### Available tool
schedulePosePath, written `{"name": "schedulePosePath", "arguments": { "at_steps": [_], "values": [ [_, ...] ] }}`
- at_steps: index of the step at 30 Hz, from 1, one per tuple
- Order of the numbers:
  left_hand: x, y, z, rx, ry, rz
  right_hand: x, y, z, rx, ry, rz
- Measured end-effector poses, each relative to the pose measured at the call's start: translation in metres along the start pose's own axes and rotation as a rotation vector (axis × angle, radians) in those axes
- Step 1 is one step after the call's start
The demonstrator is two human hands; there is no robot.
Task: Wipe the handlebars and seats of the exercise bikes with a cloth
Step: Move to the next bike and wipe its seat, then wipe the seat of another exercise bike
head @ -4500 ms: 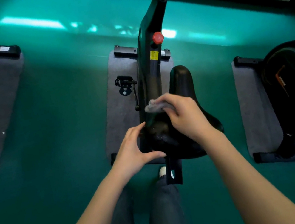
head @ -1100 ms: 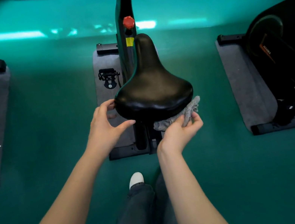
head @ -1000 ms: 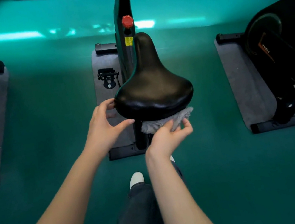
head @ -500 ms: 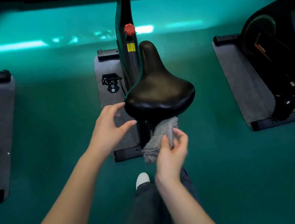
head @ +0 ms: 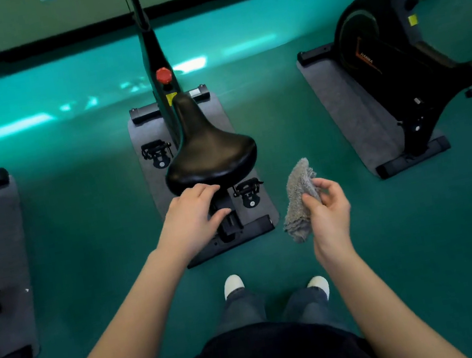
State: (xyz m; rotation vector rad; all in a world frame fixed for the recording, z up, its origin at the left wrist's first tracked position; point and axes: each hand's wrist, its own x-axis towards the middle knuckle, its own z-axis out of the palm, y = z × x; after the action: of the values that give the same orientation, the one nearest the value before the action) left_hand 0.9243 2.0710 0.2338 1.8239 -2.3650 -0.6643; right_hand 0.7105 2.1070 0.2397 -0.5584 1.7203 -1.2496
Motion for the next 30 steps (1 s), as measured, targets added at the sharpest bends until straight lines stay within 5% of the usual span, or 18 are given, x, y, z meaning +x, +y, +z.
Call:
{"name": "schedulePosePath", "arguments": {
  "at_steps": [20,30],
  "values": [
    [0.090,0.359,0.119,0.268,-0.141,0.387,0.073,-0.026,-0.397,0.058,0.381,-0.025],
    [0.144,0.457,0.145,0.311,-0.132,0.388,0.134,-0.048,-0.490,0.119,0.404,-0.034]
  ]
}}
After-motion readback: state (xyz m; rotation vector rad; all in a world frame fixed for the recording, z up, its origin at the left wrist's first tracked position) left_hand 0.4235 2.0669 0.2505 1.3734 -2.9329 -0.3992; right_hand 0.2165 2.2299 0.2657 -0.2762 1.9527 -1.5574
